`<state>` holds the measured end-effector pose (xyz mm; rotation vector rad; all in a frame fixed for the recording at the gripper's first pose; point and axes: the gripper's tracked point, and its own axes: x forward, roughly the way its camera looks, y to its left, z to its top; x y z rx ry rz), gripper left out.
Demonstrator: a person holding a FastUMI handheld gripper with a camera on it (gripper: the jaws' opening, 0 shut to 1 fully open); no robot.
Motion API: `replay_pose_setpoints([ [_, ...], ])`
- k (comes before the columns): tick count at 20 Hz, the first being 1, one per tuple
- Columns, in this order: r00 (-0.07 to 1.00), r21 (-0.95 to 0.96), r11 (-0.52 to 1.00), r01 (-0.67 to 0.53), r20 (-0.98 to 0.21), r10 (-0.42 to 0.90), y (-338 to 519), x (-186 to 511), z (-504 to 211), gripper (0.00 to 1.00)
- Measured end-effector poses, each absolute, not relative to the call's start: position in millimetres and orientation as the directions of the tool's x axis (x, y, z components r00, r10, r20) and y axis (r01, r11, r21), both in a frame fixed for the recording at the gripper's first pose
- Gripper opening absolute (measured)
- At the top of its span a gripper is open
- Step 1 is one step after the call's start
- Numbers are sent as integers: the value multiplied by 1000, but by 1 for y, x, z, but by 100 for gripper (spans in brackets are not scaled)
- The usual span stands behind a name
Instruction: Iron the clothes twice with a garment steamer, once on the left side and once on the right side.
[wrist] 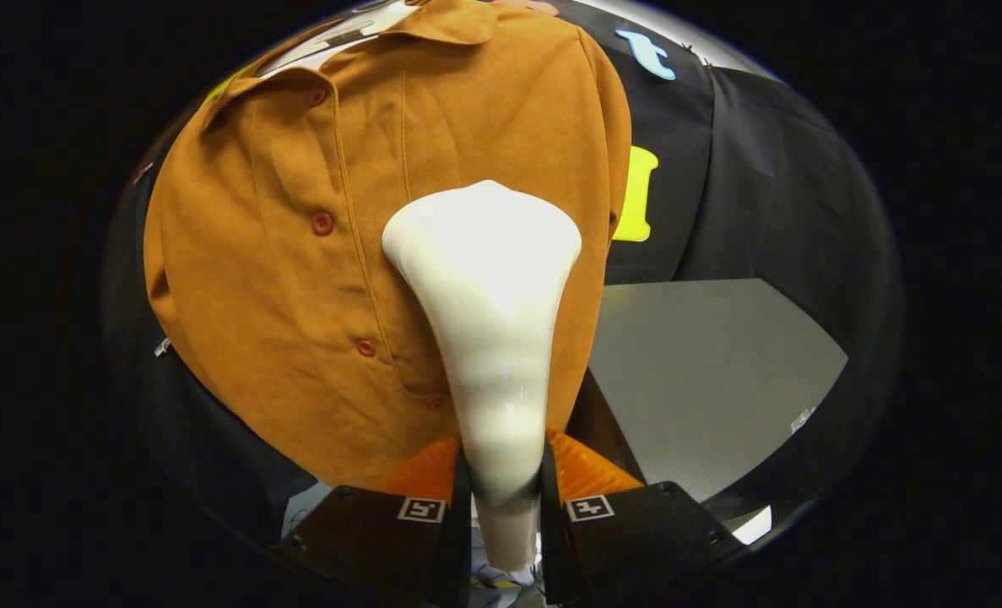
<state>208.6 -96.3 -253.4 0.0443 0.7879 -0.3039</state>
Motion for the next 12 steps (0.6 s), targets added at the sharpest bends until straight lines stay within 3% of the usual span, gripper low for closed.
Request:
replay_pose_setpoints([
  [12,555,-58,951,302,-801,-225,-102,181,-312,37],
])
